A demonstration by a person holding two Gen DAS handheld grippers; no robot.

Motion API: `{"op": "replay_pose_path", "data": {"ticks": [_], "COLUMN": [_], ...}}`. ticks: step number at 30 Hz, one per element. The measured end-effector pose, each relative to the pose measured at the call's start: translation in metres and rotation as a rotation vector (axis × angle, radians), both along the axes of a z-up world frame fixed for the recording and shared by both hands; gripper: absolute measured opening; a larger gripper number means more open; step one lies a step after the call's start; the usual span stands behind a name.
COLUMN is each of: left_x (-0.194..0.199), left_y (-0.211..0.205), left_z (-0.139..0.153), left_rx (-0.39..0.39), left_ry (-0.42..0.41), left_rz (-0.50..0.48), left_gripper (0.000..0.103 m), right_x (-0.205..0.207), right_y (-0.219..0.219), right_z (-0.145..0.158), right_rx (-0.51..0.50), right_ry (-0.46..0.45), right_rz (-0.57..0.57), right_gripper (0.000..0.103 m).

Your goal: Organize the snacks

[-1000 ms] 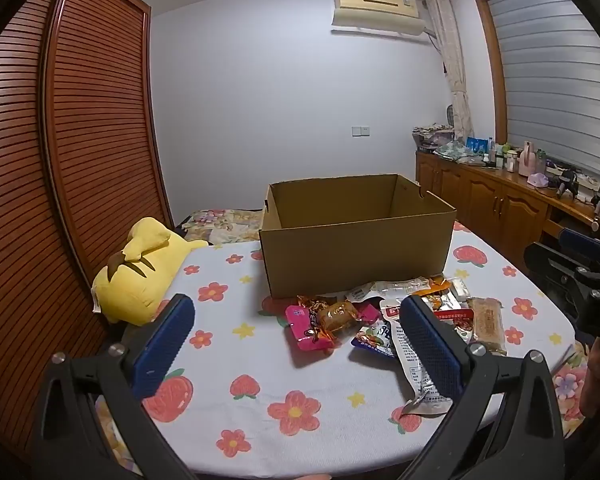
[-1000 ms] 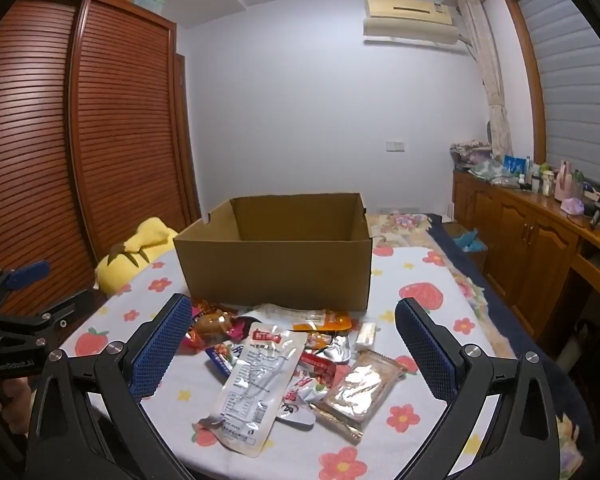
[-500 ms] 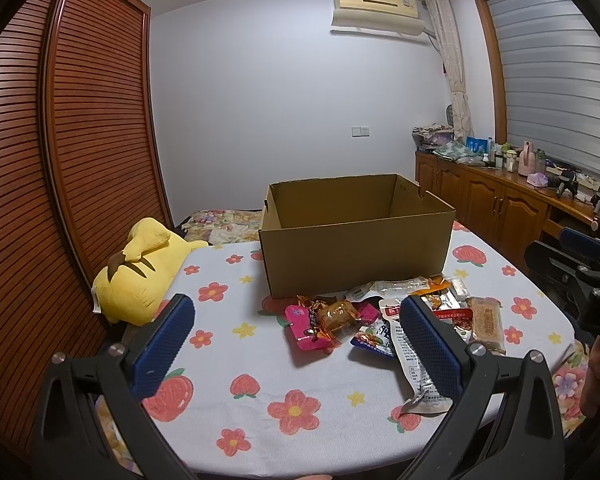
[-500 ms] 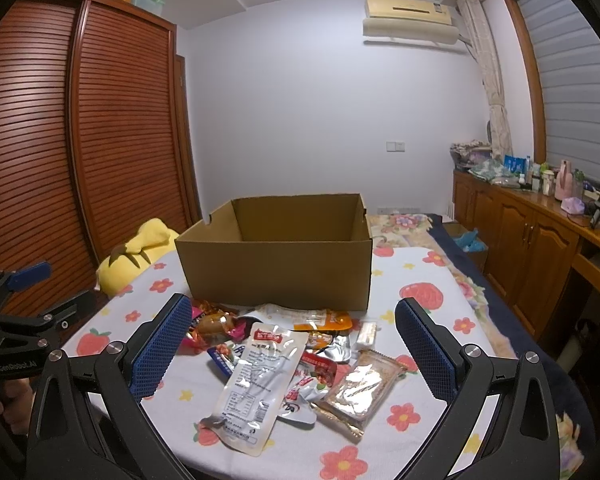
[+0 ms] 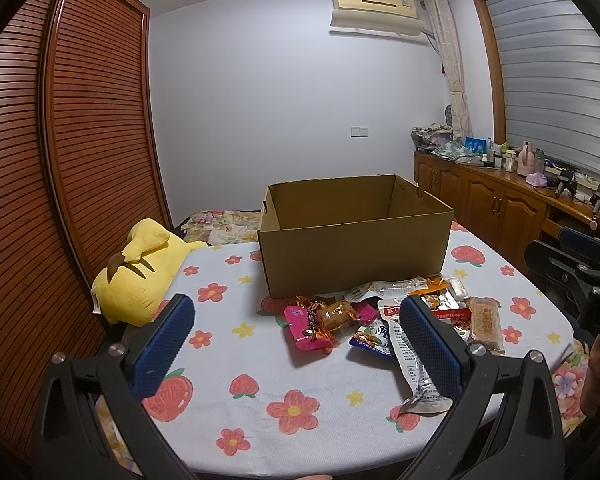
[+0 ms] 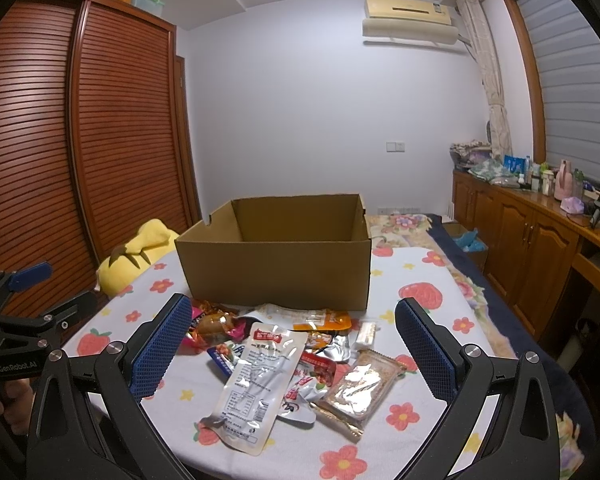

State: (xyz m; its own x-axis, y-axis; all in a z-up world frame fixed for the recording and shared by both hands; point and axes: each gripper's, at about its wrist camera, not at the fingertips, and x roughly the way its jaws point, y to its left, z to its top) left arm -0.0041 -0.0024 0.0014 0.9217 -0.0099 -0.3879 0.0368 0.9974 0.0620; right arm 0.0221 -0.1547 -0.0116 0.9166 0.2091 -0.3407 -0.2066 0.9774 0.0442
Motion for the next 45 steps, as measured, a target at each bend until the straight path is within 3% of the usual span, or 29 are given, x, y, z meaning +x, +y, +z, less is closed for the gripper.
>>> {"op": "replay_pose_path", "data": {"ticks": [45], "left_x": [-0.0055], "left_y": [-0.0016], "left_z": [0.0063], "left_rx": [-0.002], "left_ry": [-0.004], "left_rz": [-0.015], "left_gripper": [0.103], "right_x": [-0.0017], "right_y": [-0.0005], "right_z": [0.0006], "right_rx": [0.004], "right_ry": [-0.004], "right_rz": [-0.001], "right_gripper": [0.103]}}
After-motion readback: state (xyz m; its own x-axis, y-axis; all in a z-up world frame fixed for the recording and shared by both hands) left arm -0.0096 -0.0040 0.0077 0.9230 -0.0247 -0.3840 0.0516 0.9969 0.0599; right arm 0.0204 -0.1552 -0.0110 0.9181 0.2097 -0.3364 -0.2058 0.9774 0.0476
